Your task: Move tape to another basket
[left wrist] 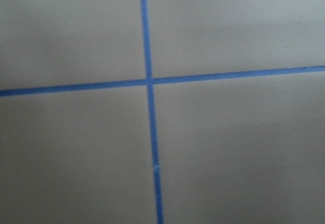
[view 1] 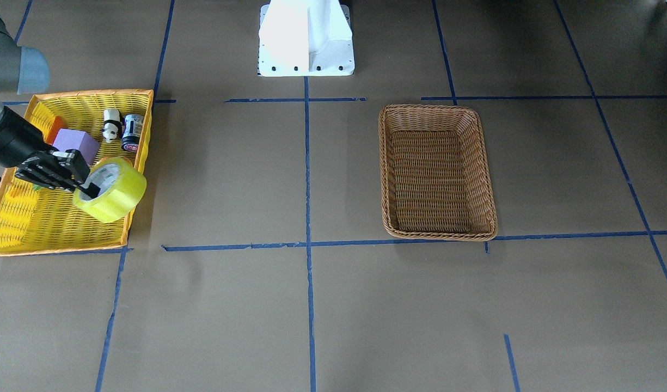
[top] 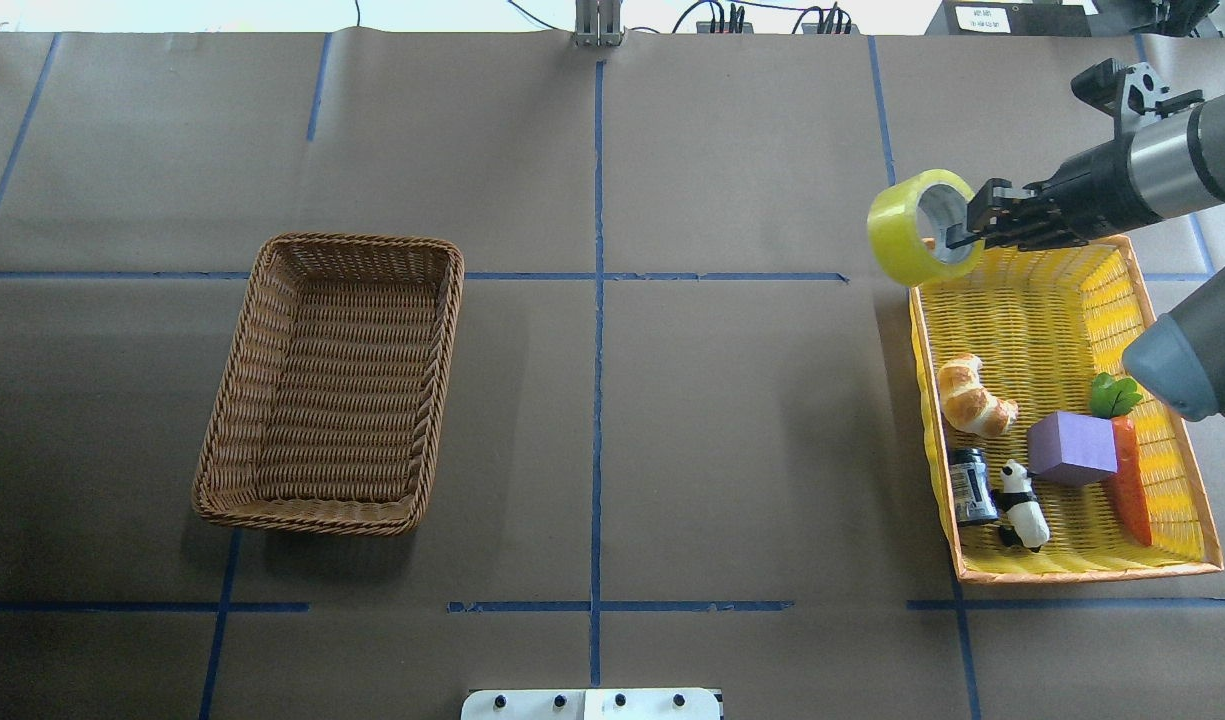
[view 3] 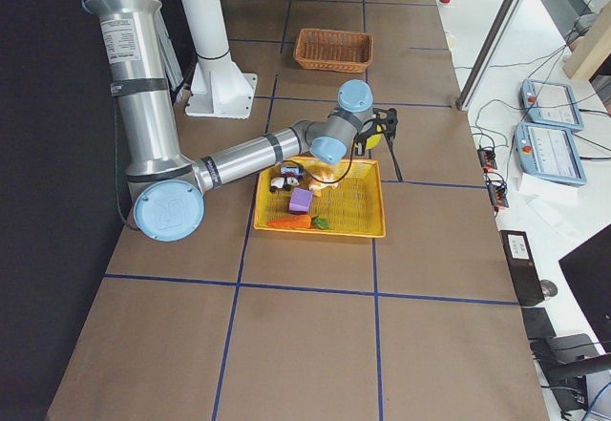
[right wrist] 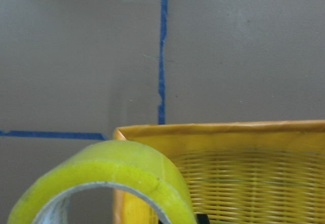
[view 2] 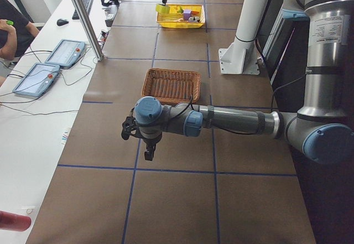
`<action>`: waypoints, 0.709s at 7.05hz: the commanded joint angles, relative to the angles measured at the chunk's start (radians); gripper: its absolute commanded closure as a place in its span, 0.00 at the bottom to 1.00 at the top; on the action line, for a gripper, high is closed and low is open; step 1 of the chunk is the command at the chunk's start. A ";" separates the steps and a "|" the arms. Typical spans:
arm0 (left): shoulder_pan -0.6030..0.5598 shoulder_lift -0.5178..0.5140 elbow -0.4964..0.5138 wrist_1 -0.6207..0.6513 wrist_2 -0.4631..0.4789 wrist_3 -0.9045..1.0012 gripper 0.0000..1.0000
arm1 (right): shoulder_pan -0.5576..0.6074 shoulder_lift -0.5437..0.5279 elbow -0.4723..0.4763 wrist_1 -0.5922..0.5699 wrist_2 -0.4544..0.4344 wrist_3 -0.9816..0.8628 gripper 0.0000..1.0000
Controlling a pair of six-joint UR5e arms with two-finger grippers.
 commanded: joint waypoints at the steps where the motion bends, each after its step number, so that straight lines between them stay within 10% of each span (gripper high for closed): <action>1: 0.146 -0.004 -0.059 -0.232 -0.007 -0.350 0.00 | -0.117 0.079 -0.002 0.195 -0.061 0.306 0.99; 3: 0.295 -0.048 -0.041 -0.562 -0.075 -0.787 0.00 | -0.322 0.097 -0.003 0.400 -0.333 0.498 1.00; 5: 0.387 -0.133 -0.041 -0.767 -0.069 -1.154 0.00 | -0.368 0.147 0.007 0.436 -0.373 0.591 0.99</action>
